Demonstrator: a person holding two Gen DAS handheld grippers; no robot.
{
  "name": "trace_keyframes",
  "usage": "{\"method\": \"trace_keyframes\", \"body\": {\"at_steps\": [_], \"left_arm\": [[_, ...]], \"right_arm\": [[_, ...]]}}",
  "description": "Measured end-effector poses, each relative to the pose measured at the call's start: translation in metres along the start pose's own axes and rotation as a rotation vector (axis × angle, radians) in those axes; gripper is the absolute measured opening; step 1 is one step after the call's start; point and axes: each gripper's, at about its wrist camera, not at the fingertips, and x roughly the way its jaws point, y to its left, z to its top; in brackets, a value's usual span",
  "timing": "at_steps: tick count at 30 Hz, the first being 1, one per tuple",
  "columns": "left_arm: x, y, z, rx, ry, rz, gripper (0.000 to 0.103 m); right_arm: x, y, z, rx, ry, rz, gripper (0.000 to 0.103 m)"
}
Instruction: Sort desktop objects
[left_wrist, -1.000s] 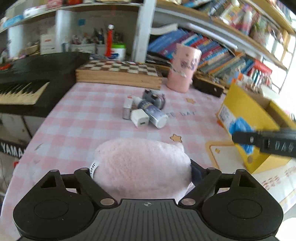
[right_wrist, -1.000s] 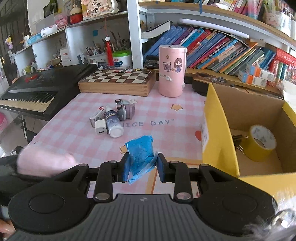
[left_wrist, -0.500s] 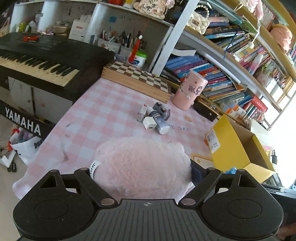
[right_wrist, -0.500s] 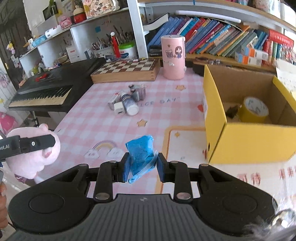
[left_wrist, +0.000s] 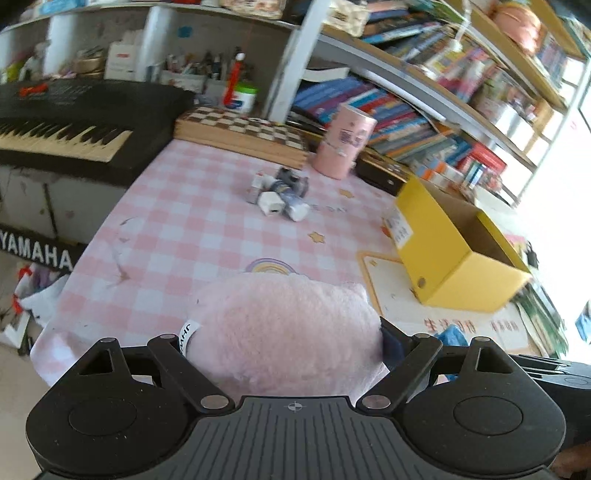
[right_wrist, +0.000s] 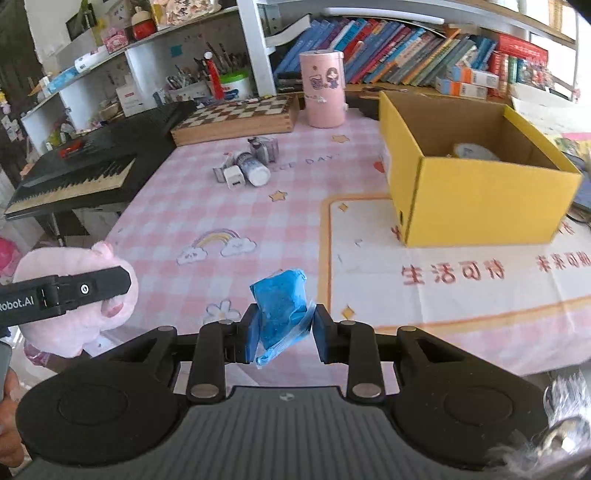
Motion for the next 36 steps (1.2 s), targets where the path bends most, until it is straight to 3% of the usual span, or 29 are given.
{"method": "trace_keyframes", "body": {"at_steps": [10, 19, 29, 36], "left_arm": [[0.003, -0.026, -0.013, 0.101, 0.038, -0.101, 0.089], [0.015, -0.058, -0.018, 0.183, 0.077, -0.152, 0.089], [0.047, -0.118, -0.021, 0.225, 0.114, -0.179, 0.089], [0.060, -0.164, -0.027, 0.266, 0.118, -0.173, 0.089]], "right_arm": [[-0.029, -0.012, -0.028, 0.054, -0.022, -0.111, 0.028], [-0.038, -0.033, -0.039, 0.104, -0.023, -0.152, 0.028], [-0.045, -0.094, -0.041, 0.158, -0.015, -0.172, 0.028], [-0.043, -0.138, -0.033, 0.162, 0.005, -0.139, 0.028]]}}
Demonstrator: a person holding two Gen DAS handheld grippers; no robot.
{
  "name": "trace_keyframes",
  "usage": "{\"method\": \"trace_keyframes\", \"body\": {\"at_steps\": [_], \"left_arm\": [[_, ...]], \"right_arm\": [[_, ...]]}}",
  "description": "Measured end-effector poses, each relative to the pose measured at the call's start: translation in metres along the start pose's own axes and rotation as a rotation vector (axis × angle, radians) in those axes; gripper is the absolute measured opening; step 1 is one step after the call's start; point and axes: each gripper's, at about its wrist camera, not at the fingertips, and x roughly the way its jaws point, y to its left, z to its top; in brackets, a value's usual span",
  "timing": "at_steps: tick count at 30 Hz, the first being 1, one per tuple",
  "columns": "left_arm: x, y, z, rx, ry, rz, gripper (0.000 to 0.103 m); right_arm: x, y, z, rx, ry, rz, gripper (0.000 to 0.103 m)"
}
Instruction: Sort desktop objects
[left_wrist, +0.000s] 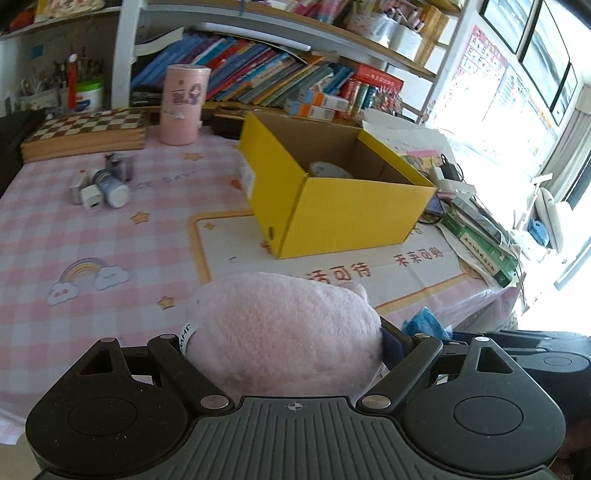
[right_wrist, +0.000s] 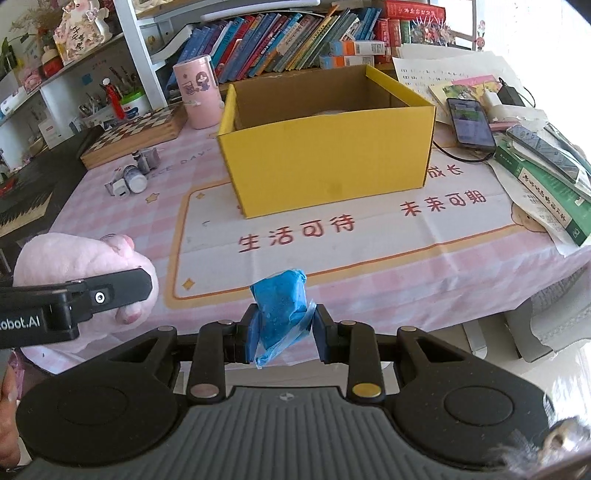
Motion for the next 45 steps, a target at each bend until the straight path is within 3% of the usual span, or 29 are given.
{"method": "trace_keyframes", "body": {"at_steps": [7, 25, 33, 38, 42, 45], "left_arm": [[0.019, -0.031, 0.010, 0.004, 0.011, 0.034, 0.089], [0.037, -0.092, 0.044, 0.018, -0.088, 0.175, 0.089], [0.039, -0.107, 0.072, 0.028, -0.166, 0.201, 0.089], [0.054, -0.113, 0.098, 0.093, -0.224, 0.224, 0.089], [0.073, -0.115, 0.120, 0.110, -0.264, 0.238, 0.089], [0.093, -0.114, 0.136, 0.104, -0.285, 0.254, 0.089]], "right_arm": [[0.013, -0.034, 0.022, -0.006, 0.012, 0.043, 0.028], [0.031, -0.095, 0.064, -0.060, -0.002, 0.174, 0.028], [0.020, -0.113, 0.089, -0.106, -0.108, 0.183, 0.028], [0.017, -0.120, 0.130, -0.148, -0.200, 0.195, 0.028], [0.026, -0.116, 0.161, -0.256, -0.257, 0.179, 0.028], [0.044, -0.113, 0.182, -0.306, -0.244, 0.169, 0.028]]}}
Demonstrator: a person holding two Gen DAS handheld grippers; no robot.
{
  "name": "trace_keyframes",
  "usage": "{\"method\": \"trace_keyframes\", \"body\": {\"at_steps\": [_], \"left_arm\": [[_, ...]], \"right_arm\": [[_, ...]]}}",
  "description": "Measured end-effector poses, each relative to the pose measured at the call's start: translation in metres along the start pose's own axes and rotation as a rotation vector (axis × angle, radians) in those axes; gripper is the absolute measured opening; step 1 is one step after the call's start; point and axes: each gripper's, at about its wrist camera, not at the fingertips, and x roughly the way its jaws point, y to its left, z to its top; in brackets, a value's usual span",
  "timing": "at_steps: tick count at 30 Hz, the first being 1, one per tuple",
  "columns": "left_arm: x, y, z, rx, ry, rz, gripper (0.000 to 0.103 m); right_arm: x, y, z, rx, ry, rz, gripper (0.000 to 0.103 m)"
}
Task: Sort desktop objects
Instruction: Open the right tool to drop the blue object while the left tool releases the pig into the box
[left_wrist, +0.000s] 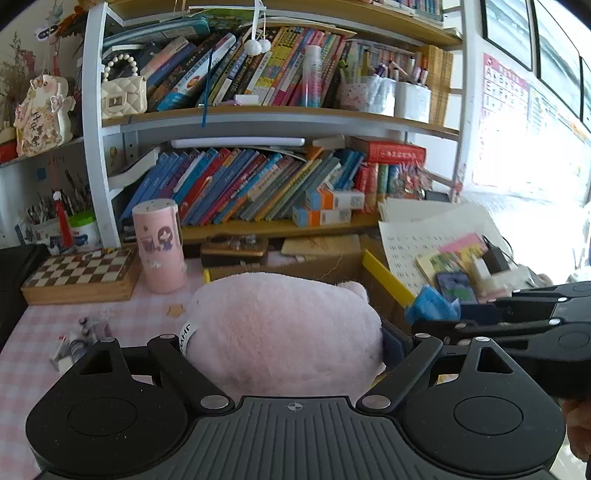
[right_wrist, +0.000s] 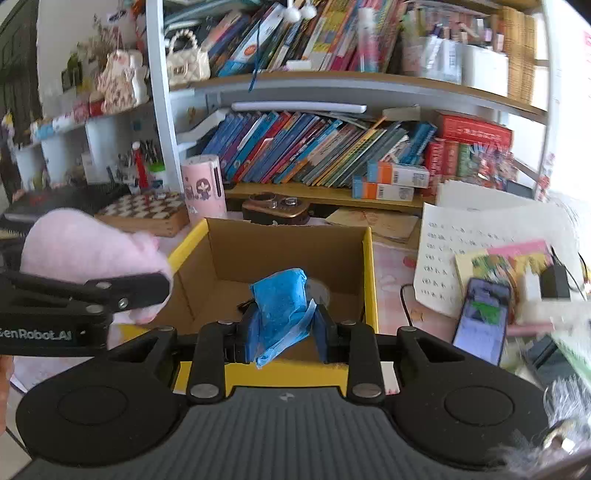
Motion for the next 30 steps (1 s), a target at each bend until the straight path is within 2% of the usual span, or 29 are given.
{"method": "trace_keyframes", "body": {"at_steps": [5, 8, 15, 19, 24, 27, 30], "left_arm": [[0.043, 0.000, 0.009, 0.000, 0.061, 0.033, 0.089], [0.064, 0.003, 0.012, 0.007, 0.092, 0.053, 0.089], [0.108, -0.003, 0.006, 0.130, 0.202, 0.115, 0.089], [0.121, -0.007, -0.001, 0.189, 0.263, 0.120, 0.089], [0.133, -0.005, -0.007, 0.197, 0.322, 0.130, 0.091], [0.133, -0.006, -0.010, 0.219, 0.321, 0.132, 0.091], [0.127, -0.005, -0.011, 0.215, 0.318, 0.127, 0.092]], "right_arm": [[0.041, -0.004, 0.015, -0.122, 0.064, -0.025, 0.028], [0.068, -0.007, 0.020, -0.208, 0.132, -0.038, 0.028], [0.120, 0.005, 0.020, -0.472, 0.293, -0.010, 0.028], [0.142, 0.011, 0.011, -0.591, 0.376, 0.009, 0.028], [0.160, 0.005, 0.012, -0.570, 0.452, 0.050, 0.028], [0.163, 0.002, 0.011, -0.557, 0.464, 0.060, 0.029], [0.162, 0.001, 0.011, -0.551, 0.449, 0.049, 0.039]]}}
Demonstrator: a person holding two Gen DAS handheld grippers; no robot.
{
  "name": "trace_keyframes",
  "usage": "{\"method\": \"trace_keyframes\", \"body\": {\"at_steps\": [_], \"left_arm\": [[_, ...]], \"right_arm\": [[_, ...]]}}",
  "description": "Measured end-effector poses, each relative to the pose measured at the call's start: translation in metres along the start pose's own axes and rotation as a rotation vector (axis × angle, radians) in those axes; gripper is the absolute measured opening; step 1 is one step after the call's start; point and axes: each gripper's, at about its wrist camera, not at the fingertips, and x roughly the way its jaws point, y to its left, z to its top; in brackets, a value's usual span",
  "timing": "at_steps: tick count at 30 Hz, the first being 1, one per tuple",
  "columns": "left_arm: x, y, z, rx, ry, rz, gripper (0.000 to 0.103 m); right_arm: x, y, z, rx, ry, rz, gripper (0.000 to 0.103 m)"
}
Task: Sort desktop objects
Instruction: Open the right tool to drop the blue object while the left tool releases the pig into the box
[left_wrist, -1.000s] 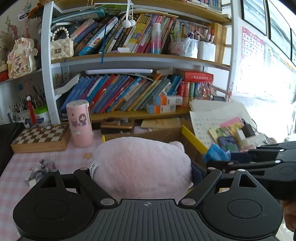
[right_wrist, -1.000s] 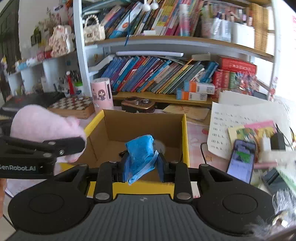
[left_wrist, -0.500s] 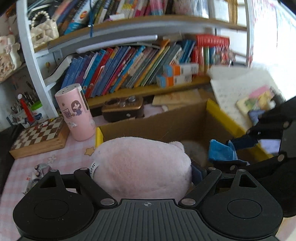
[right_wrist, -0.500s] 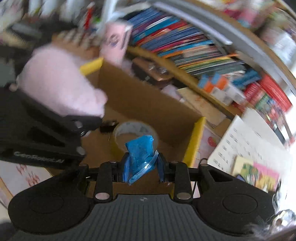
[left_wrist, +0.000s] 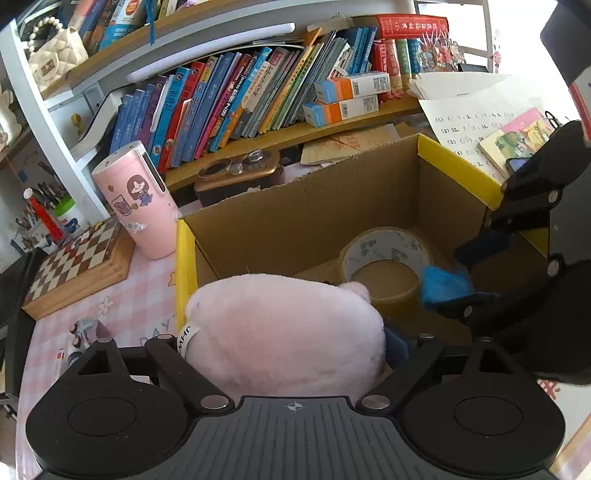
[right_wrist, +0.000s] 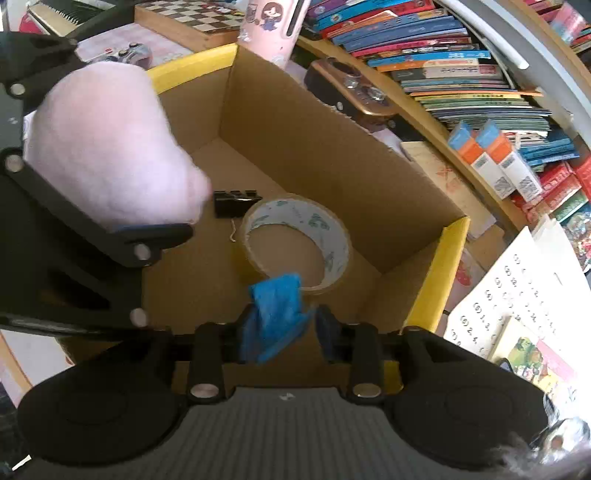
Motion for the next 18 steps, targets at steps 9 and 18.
{"method": "trace_keyframes", "body": {"at_steps": [9, 18], "left_arm": [[-0.057, 0.010, -0.013, -0.063, -0.191, -0.007, 0.102], [-0.122, 0.012, -0.036, -0.081, -0.379, 0.054, 0.103]], "right_arm": [[-0.052, -0.003, -0.017, 0.106, -0.182, -0.018, 0.063], [-0.115, 0.022, -0.050, 0.220, -0.387, -0.103, 0.077]]}}
